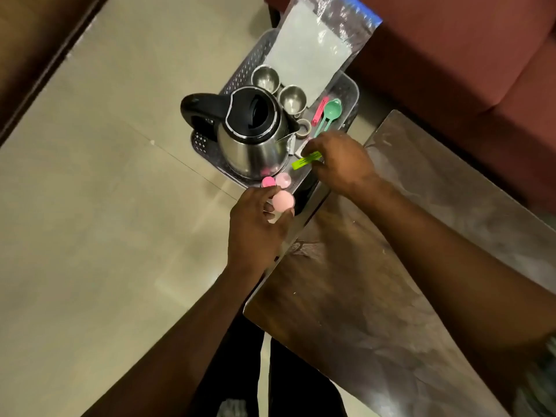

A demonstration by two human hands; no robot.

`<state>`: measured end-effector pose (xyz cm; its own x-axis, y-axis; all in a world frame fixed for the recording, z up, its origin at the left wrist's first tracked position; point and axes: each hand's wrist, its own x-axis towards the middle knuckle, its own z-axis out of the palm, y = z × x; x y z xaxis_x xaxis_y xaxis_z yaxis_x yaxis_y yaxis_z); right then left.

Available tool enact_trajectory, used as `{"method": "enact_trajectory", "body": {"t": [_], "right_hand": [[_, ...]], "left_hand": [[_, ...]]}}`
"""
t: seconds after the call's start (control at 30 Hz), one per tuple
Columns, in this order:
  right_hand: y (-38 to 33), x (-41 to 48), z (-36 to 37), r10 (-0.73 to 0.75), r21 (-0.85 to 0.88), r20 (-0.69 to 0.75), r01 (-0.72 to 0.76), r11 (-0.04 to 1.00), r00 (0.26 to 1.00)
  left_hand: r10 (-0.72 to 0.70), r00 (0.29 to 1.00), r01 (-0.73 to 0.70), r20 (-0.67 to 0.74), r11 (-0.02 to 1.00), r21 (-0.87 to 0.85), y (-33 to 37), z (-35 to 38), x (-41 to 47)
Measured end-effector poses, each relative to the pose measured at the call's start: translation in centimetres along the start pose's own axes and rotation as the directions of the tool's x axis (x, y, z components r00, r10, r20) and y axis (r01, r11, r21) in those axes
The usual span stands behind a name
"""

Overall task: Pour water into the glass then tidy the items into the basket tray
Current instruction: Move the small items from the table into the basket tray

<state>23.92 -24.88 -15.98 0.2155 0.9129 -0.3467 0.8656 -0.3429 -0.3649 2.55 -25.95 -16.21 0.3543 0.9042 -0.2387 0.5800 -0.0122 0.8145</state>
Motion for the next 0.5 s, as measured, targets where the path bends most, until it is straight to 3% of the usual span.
{"method": "enact_trajectory", "body": {"t": [0.23, 0.5], "right_hand": [[0.9, 5.9, 2.9, 0.014, -0.096, 0.151, 0.000, 0.995, 0.988], [1.0, 8.7, 5.0, 0.043, -0.205, 0.223, 0.004, 0.979, 0.974]], "left_hand": [[0.004, 1.000, -0.004, 0.020, 1.000, -0.013, -2.2, 0.7, 1.5], [-0.022, 0.999, 0.023, 0.023, 0.999, -0.049, -2.3, 1.5, 2.5]]}}
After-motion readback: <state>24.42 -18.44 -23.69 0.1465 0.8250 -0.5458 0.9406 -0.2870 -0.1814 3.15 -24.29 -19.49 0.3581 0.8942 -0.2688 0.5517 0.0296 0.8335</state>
